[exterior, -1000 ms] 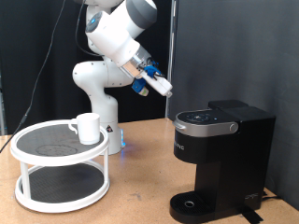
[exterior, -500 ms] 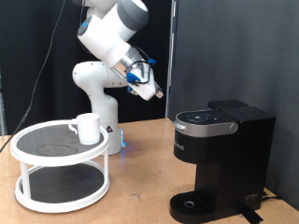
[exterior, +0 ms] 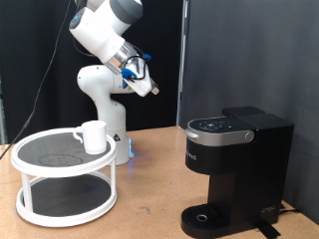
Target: Make a cup of coffee with the keurig machine
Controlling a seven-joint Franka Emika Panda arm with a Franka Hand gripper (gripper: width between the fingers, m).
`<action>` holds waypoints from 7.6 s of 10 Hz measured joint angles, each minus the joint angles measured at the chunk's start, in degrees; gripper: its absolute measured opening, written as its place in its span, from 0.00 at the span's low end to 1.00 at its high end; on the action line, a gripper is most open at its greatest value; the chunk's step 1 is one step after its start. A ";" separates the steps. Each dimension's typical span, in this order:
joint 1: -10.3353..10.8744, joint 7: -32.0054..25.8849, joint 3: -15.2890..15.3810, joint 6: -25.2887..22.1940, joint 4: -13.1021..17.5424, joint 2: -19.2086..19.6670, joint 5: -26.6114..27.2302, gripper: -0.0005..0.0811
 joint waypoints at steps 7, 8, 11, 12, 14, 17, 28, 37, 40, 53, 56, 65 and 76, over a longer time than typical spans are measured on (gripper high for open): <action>-6.97 5.97 -0.46 4.04 -3.15 -7.22 -5.91 0.01; -7.21 5.65 -1.77 2.94 -3.26 -7.99 -5.91 0.01; -8.03 5.97 -1.56 5.15 -3.40 -8.01 -6.66 0.01; -9.38 6.10 -1.82 6.40 -3.41 -8.07 -6.99 0.01; -12.47 5.94 -4.16 6.15 -2.97 -8.05 -7.60 0.01; -14.16 2.81 -11.06 -2.94 0.36 -7.13 -13.10 0.01; -15.38 -5.15 -21.16 -10.05 2.46 -5.92 -21.32 0.01; -15.25 -11.61 -23.12 -11.01 1.94 -2.42 -25.71 0.01; -15.21 -14.94 -23.63 -10.21 2.38 0.07 -25.73 0.01; -15.00 -20.17 -23.65 6.85 -4.83 4.78 -24.20 0.90; -14.71 -21.88 -23.65 8.03 -5.79 6.11 -23.81 0.91; -14.66 -23.71 -23.65 9.39 -5.97 8.14 -22.43 0.55; -15.11 -16.94 -22.06 10.48 -5.51 7.76 -21.33 0.01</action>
